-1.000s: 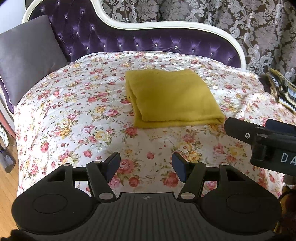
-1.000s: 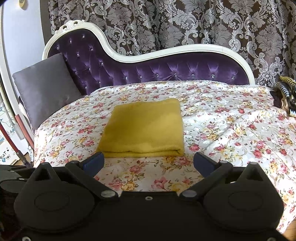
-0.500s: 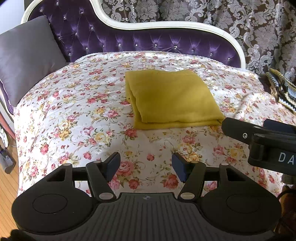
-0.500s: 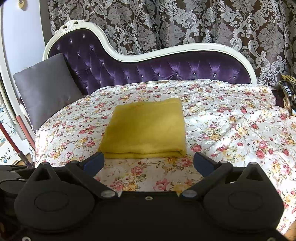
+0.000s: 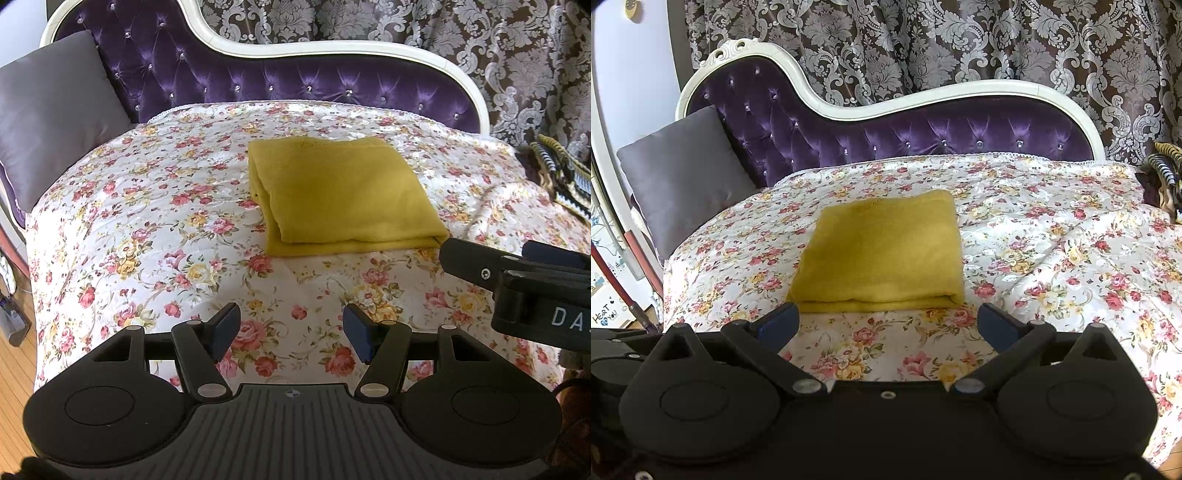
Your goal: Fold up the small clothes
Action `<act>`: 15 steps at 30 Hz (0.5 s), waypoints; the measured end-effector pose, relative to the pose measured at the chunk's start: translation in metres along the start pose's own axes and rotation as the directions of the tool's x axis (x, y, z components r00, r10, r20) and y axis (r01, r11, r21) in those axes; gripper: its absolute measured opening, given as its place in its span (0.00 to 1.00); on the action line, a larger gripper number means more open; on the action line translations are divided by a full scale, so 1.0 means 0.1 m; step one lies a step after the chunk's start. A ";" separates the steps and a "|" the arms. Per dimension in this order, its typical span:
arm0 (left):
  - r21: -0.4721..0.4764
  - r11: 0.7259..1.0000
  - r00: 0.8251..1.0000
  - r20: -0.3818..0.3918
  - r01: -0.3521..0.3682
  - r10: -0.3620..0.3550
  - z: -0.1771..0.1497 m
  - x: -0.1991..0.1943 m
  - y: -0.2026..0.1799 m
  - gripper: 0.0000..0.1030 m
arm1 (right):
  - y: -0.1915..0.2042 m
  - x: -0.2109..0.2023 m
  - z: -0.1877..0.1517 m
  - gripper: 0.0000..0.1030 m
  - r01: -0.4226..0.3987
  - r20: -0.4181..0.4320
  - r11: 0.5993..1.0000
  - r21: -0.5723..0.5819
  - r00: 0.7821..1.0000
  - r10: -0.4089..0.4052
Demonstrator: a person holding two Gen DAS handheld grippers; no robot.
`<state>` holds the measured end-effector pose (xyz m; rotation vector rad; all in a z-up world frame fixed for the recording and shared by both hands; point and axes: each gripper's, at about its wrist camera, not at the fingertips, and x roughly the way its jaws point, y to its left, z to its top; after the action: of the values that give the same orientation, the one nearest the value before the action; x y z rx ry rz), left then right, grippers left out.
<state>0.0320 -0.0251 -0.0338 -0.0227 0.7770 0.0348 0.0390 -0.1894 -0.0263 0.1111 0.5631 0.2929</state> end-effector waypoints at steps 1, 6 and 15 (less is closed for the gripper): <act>-0.001 1.000 1.000 0.003 0.000 0.000 0.00 0.00 0.00 0.58 | 0.00 0.00 0.00 0.99 0.000 -0.003 1.000 -0.001 1.000 0.000; -0.002 1.000 1.000 -0.002 0.008 -0.008 0.00 0.01 0.00 0.58 | 0.02 0.00 0.01 0.99 0.006 -0.009 1.000 -0.011 1.000 -0.007; 0.021 1.000 1.000 -0.013 0.016 -0.016 0.01 0.02 -0.04 0.58 | 0.01 0.00 0.02 0.99 -0.012 0.002 1.000 0.000 1.000 0.012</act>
<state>0.0348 -0.0287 -0.0345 -0.0091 0.7900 0.0110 0.0396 -0.1887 -0.0241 0.1143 0.5609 0.3041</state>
